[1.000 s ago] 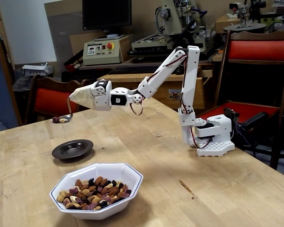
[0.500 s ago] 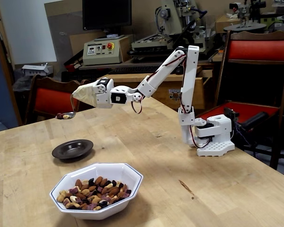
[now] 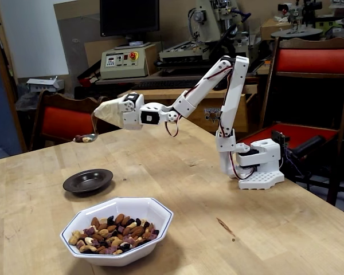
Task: Use spoon to take food
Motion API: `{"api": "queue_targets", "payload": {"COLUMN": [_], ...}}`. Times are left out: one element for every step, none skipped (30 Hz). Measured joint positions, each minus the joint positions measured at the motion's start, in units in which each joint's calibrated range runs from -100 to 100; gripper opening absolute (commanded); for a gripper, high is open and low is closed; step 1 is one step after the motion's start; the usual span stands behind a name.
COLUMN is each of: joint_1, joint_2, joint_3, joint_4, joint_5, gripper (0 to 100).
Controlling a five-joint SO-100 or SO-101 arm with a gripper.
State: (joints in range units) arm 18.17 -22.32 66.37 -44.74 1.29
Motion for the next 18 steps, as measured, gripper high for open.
{"api": "queue_targets", "payload": {"joint_1": [0.0, 0.0, 0.0, 0.0, 0.0, 0.0, 0.0, 0.0, 0.0, 0.0, 0.0, 0.0, 0.0, 0.0, 0.0, 0.0, 0.0, 0.0], "joint_2": [-0.17, -0.34, -0.6, -0.69, -0.77, -0.77, -0.77, -0.77, -0.77, -0.77, -0.77, -0.77, -0.77, -0.77, -0.77, -0.77, -0.77, -0.77], "joint_3": [0.6, 0.94, 1.29, 1.46, 1.46, 1.46, 1.46, 1.46, 1.46, 1.46, 1.46, 1.46, 1.46, 1.46, 1.46, 1.46, 1.46, 1.46], "joint_4": [0.0, 0.0, 0.0, 0.0, 0.0, 0.0, 0.0, 0.0, 0.0, 0.0, 0.0, 0.0, 0.0, 0.0, 0.0, 0.0, 0.0, 0.0], "joint_5": [0.0, 0.05, 0.0, 0.05, 0.0, 0.0, 0.0, 0.0, 0.0, 0.0, 0.0, 0.0, 0.0, 0.0, 0.0, 0.0, 0.0, 0.0], "gripper": [5, 5, 5, 5, 5, 5, 5, 5, 5, 5, 5, 5, 5, 5, 5, 5, 5, 5]}}
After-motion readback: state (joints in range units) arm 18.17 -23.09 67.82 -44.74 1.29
